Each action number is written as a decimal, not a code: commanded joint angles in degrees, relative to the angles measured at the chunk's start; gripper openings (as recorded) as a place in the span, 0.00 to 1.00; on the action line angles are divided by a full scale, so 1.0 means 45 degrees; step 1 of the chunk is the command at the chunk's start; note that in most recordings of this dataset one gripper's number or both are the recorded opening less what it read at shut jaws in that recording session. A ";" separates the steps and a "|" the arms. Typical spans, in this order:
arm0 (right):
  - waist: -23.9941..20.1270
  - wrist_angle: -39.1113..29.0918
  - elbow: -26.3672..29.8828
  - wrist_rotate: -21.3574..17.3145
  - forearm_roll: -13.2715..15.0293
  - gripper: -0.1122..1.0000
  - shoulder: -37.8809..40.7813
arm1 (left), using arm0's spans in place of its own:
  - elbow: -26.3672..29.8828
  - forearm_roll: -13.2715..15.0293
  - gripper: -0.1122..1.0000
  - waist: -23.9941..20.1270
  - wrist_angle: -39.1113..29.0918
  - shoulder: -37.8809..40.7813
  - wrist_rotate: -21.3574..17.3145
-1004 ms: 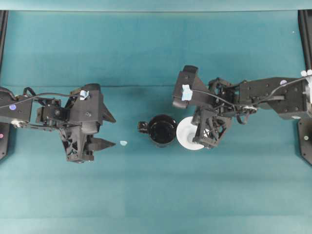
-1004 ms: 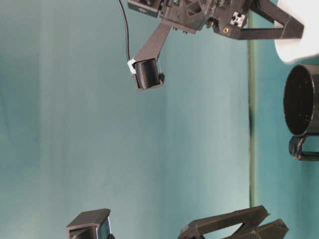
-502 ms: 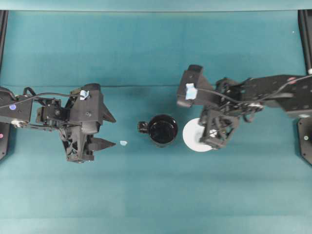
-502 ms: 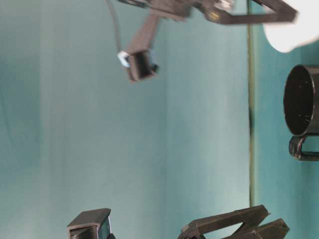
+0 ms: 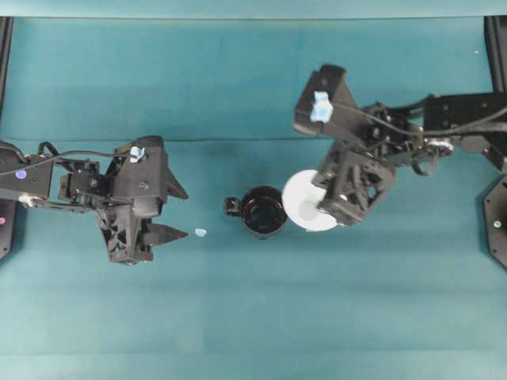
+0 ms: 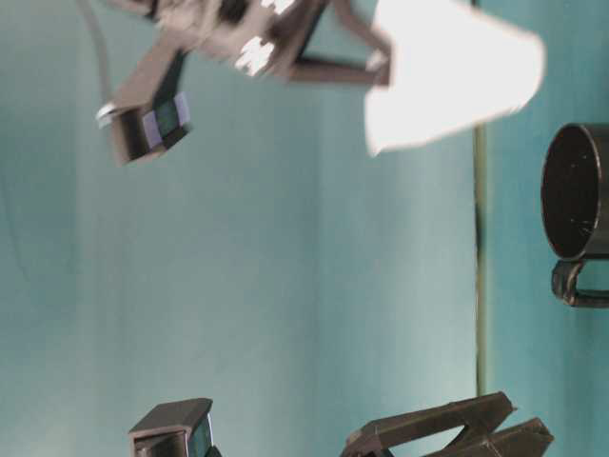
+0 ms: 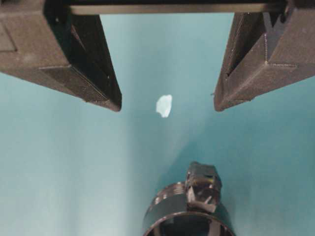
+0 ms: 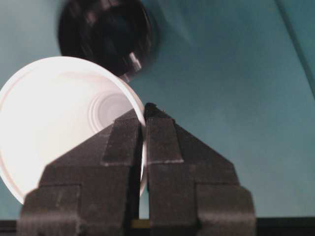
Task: Put a paper cup into the cup holder on your left arm.
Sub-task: 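Lift the paper cup with the right gripper and carry it left over the holder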
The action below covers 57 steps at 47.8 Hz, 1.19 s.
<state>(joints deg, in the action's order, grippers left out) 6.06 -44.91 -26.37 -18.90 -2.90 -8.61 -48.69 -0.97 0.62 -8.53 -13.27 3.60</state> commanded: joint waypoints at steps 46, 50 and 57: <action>-0.0352 0.1172 0.1348 -0.0059 0.0449 0.08 0.2695 | 0.0137 -0.0020 0.81 -0.0020 0.0078 -0.0039 0.0156; -0.0332 0.1211 0.1152 -0.0059 0.0469 0.08 0.2656 | 0.0137 -0.0020 0.81 -0.0020 0.0098 -0.0020 0.0137; -0.0254 0.1465 0.0859 -0.0078 0.0469 0.09 0.2676 | 0.0176 -0.0020 0.81 -0.0039 0.0098 0.0078 0.0156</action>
<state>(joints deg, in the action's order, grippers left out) 4.75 -39.20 -22.50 -18.81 -1.05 3.96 -48.69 -0.97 0.62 -8.53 -13.01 4.31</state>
